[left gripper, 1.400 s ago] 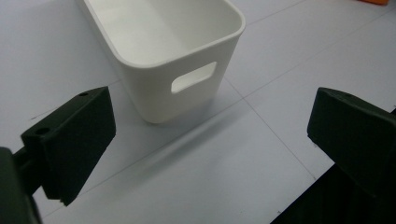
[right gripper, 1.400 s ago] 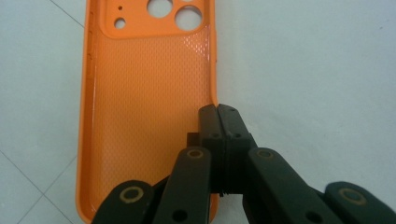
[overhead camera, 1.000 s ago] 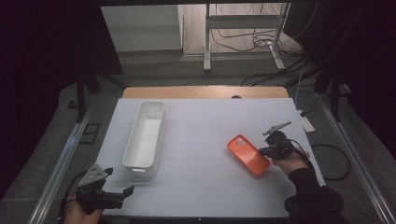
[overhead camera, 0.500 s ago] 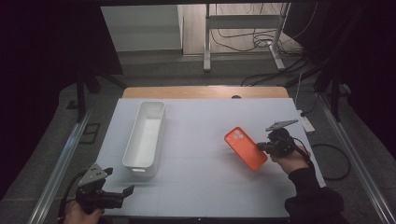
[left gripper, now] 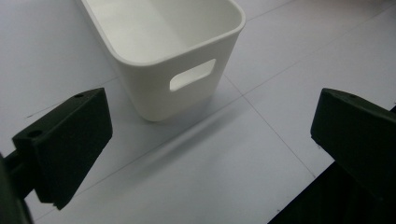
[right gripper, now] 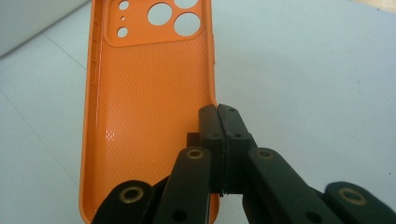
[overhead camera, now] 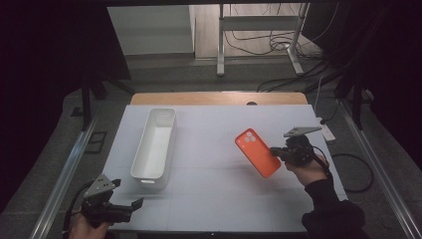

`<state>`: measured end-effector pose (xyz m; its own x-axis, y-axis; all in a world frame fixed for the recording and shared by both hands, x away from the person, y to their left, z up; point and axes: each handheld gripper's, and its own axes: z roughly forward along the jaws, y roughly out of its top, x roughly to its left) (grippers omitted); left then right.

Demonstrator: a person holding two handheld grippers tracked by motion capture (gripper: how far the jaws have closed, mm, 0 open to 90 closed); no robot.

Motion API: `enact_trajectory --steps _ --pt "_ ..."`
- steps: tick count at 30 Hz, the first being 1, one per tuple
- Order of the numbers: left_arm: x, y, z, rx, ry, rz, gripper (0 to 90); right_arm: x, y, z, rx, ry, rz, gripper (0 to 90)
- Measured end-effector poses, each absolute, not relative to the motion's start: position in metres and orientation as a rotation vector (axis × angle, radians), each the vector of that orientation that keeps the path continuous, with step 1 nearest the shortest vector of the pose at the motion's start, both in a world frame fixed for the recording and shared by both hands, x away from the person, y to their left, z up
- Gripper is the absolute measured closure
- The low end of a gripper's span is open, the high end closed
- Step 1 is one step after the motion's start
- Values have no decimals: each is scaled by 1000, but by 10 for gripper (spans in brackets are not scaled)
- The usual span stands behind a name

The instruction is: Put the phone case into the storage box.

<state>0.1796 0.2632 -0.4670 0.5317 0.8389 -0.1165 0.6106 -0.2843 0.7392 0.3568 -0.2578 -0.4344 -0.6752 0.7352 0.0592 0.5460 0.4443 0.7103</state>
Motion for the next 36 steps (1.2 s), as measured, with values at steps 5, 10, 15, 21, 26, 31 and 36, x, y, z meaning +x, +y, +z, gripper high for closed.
enact_trajectory --steps 5,10,15,21,26,31,36 --pt "180 265 -467 1991 1192 371 0 354 -254 -430 1096 2421 1100 888" --pt "182 266 -467 1979 1202 348 0 353 -251 -427 1082 2414 1120 888" --pt "185 263 -464 1986 1196 339 0 352 -250 -425 1073 2406 1136 888" --pt "190 260 -459 1972 1176 333 0 352 -248 -421 1067 2392 1152 888" --pt "194 254 -455 1973 1164 328 0 352 -245 -418 1056 2386 1176 888" --pt "198 249 -453 1973 1158 317 0 351 -242 -416 1049 2383 1185 888" --pt "206 243 -449 1950 1151 291 0 351 -237 -414 1033 2377 1199 888"
